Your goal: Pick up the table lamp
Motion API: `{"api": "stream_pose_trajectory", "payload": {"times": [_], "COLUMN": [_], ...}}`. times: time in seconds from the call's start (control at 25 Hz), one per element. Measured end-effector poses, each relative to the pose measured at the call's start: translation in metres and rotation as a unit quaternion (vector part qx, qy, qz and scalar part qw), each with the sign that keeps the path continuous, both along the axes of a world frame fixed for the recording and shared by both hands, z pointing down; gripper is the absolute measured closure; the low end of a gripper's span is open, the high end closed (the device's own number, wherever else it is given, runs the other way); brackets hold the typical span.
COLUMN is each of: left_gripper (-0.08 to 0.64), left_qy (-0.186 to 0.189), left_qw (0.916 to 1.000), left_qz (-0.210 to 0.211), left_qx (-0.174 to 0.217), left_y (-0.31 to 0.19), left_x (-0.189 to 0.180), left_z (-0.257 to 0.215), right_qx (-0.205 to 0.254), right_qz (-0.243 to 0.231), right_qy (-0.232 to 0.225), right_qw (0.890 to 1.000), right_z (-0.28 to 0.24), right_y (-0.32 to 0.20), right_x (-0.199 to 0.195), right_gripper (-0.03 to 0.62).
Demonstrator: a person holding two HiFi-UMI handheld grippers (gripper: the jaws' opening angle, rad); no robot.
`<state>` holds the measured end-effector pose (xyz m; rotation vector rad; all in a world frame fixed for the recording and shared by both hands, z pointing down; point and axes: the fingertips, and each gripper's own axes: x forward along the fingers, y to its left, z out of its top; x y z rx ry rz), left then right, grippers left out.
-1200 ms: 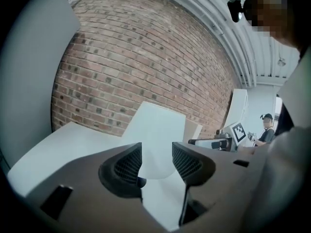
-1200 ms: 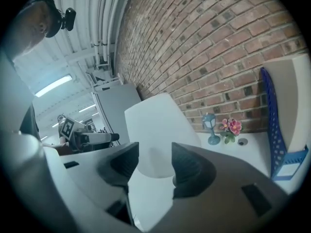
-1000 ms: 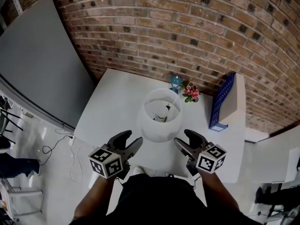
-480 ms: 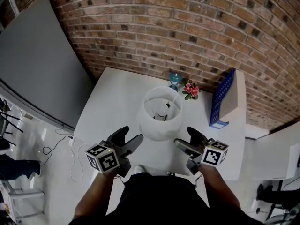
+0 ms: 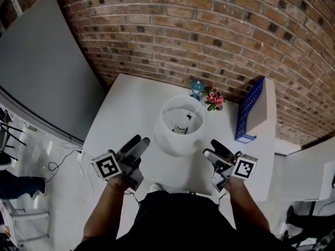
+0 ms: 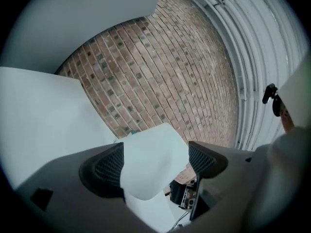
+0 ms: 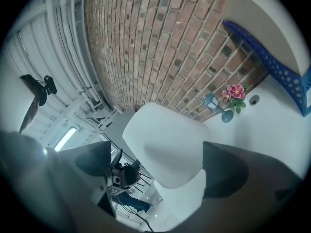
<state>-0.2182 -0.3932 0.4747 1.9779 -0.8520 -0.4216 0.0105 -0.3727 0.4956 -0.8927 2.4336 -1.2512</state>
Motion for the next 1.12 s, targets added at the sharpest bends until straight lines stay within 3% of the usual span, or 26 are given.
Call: {"api": "stream_pose_trajectory", "payload": {"times": [0.12,0.28,0.56,0.68,0.92,1.12], "left_gripper": [0.158,0.16,0.16,0.16,0.16,0.16], "left_qy": [0.061,0.13,0.194,0.241,0.271,0.314], "left_qw": [0.998,0.9911,0.9765,0.9649,0.9555,0.9426], "left_qz": [0.013,-0.009,-0.03,-0.031,-0.013,-0.029], "left_qx": [0.003,-0.024,-0.089,-0.1,-0.115,-0.109], "left_y": [-0.004,-0.018,-0.047,-0.056,-0.062,-0.072], "left_x": [-0.002,-0.011,-0.017,-0.014,0.005,0.008], "left_z": [-0.007,0.008,0.062,0.077,0.097,0.097], "right_qx": [0.0,-0.038,-0.094,-0.11,-0.118,-0.11], "right_qz": [0.029,0.066,0.078,0.074,0.064,0.06], "right_qy": [-0.05,-0.164,-0.186,-0.207,-0.236,-0.268], "right_qw": [0.998,0.984,0.975,0.969,0.962,0.955], "right_z": [-0.006,0.002,0.049,0.063,0.075,0.075], "right_y": [-0.008,-0.022,-0.046,-0.055,-0.067,-0.079], "right_x": [0.012,0.033,0.042,0.041,0.033,0.025], "right_gripper": [0.029,0.075,0.098,0.117,0.118,0.124]}}
